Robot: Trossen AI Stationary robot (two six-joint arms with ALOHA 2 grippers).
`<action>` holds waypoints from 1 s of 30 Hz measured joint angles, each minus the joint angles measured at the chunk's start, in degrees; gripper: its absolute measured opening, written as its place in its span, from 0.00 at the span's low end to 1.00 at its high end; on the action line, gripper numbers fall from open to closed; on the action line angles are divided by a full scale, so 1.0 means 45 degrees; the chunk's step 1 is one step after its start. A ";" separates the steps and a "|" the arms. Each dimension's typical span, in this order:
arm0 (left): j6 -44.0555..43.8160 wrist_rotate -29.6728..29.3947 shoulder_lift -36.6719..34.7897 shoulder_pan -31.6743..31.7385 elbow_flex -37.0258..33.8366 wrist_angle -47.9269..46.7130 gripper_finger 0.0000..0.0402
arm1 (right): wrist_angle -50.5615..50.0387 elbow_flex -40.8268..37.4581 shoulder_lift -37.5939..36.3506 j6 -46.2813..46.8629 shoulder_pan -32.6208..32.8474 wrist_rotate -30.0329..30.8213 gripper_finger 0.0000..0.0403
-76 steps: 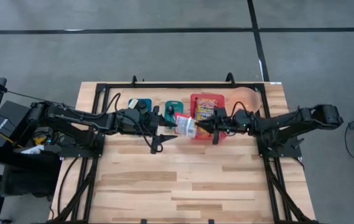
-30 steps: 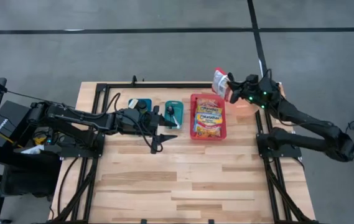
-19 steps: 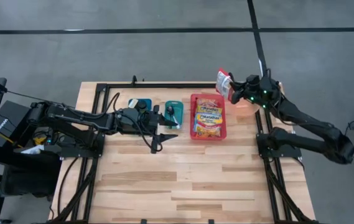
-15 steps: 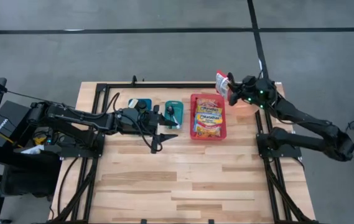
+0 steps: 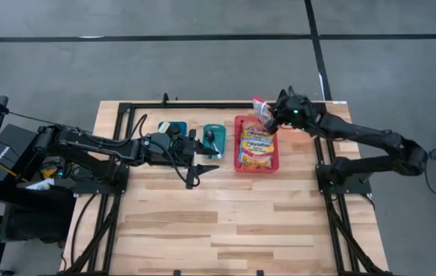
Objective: Pick & Place Food Item
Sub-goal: Put the orange noodle pack into the red bin
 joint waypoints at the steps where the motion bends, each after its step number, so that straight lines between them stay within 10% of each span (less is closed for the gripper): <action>1: 0.0000 -0.0003 0.0000 0.0005 0.0000 0.0002 0.52 | -0.0305 0.0245 0.0292 -0.0110 0.0192 0.0319 0.01; 30: 0.0000 0.0002 0.0000 0.0002 0.0000 0.0005 0.52 | -0.1528 0.1736 0.3354 -0.0777 0.1746 0.0202 0.01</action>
